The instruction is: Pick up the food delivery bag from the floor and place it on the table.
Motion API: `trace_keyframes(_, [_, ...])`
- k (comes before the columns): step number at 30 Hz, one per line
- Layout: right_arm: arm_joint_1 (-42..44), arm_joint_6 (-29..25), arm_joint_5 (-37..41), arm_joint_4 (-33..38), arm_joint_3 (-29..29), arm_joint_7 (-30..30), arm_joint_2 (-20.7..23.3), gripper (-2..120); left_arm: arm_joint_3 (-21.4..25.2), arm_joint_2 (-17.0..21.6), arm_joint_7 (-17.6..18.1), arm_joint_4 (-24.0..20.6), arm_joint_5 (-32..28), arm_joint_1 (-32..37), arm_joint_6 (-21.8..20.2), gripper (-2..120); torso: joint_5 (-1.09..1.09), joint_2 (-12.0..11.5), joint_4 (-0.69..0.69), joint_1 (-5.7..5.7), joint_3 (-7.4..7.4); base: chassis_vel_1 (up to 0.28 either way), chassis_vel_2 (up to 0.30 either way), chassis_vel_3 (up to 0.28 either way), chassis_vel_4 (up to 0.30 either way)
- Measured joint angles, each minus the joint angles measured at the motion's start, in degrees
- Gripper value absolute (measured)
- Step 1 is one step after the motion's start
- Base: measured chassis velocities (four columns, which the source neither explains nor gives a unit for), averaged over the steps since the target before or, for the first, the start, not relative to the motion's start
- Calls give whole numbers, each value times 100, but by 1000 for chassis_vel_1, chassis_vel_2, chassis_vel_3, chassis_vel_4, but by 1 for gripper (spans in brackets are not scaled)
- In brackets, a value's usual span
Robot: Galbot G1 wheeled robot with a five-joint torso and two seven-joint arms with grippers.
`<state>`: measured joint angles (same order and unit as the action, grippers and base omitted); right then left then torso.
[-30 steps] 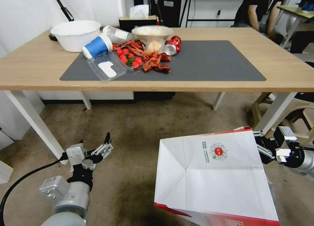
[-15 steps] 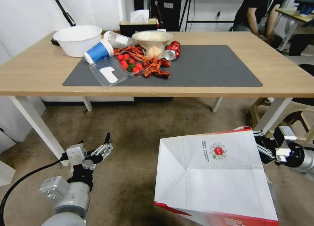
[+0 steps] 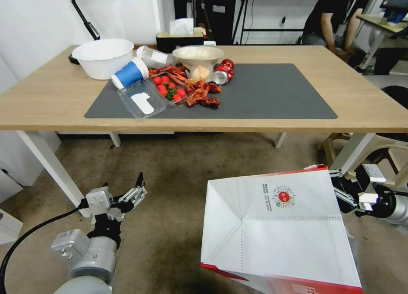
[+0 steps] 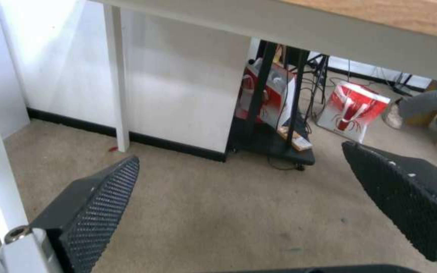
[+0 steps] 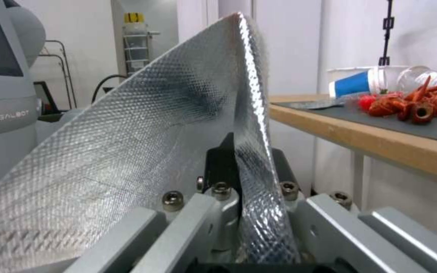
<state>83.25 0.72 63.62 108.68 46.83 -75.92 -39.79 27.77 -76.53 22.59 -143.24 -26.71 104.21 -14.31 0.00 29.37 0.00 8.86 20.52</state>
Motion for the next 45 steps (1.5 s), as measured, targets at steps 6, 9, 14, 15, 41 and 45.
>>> trace_keyframes(6, [1,-10,-10,8,0,11,-3,0,2,0,-5,0,4,6,0,100,0,131,0,48,83,0,0,0,0])
trace_keyframes(9, [3,-20,-13,15,12,15,3,0,1,-3,-8,0,7,7,0,100,0,231,0,83,149,0,0,0,0])
trace_keyframes(14, [6,-22,-13,23,16,15,3,0,1,-5,-9,0,10,7,0,100,0,322,0,116,204,0,0,0,0])
trace_keyframes(15, [7,-23,-13,25,16,13,3,0,1,-5,-10,0,12,8,-1,100,0,356,0,129,226,0,0,0,0])
trace_keyframes(41, [-11,-26,-12,13,17,-2,13,0,1,-8,-14,0,18,-10,-14,100,0,952,0,370,581,0,0,0,0])
trace_keyframes(45, [-11,-26,-12,14,17,-4,12,0,-1,-8,-15,0,16,-8,-16,100,0,1032,0,403,630,0,0,0,0])
